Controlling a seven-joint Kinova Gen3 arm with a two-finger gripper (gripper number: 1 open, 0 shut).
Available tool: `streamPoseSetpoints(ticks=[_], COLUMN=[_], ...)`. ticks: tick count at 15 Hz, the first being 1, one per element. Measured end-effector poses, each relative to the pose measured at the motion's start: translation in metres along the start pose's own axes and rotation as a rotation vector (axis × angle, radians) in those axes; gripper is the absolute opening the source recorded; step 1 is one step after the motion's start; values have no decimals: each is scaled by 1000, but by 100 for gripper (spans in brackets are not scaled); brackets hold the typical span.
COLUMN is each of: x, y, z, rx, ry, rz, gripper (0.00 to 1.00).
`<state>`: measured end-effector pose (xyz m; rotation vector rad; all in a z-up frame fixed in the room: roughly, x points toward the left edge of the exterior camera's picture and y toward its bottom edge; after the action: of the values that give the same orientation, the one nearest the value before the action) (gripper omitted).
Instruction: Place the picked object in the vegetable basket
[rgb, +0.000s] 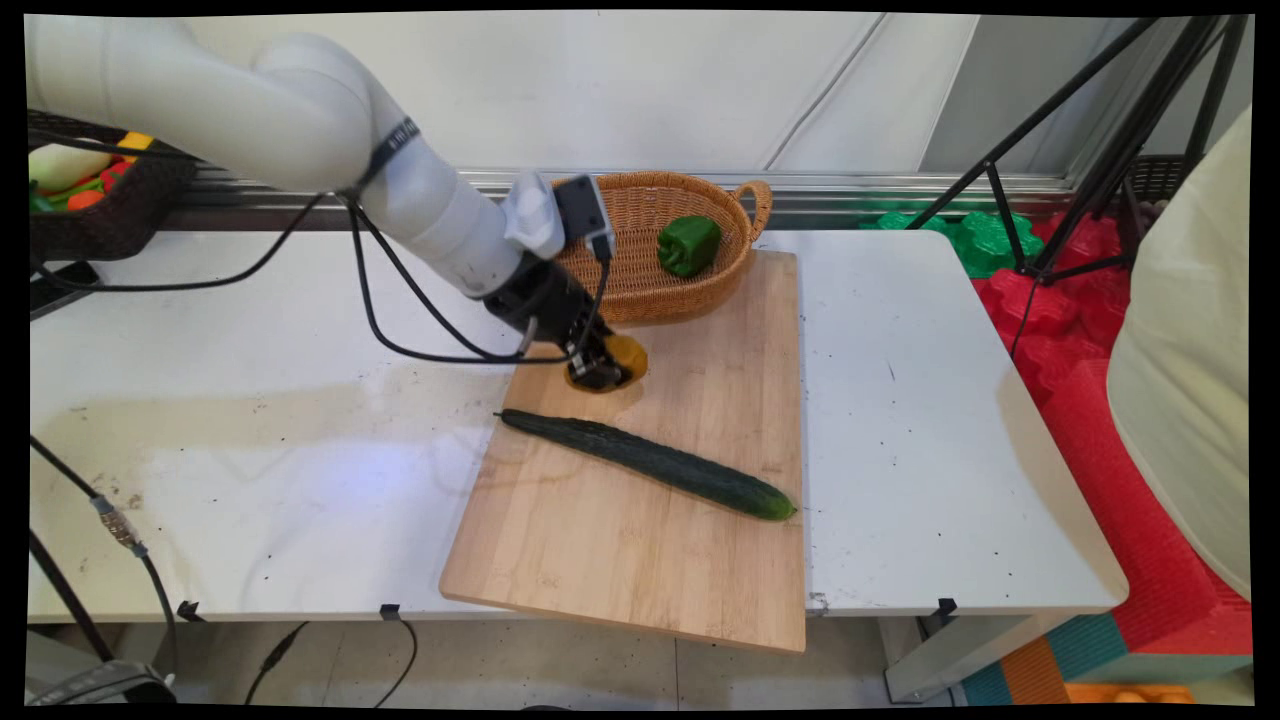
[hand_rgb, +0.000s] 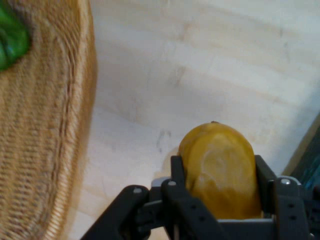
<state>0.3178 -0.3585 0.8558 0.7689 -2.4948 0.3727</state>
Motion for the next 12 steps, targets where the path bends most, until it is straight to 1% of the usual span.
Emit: streamPoseSetpoints(ticks=[1, 3, 6, 10, 12], x=[5, 23, 46, 69, 79], y=[0, -5, -18, -37, -52], z=[-8, -32, -55, -71, -72], rx=[2, 15, 54, 116, 156], ry=[20, 87, 172, 244, 269], rz=[2, -3, -33, -74, -106], gripper=[0, 0, 0, 0, 0])
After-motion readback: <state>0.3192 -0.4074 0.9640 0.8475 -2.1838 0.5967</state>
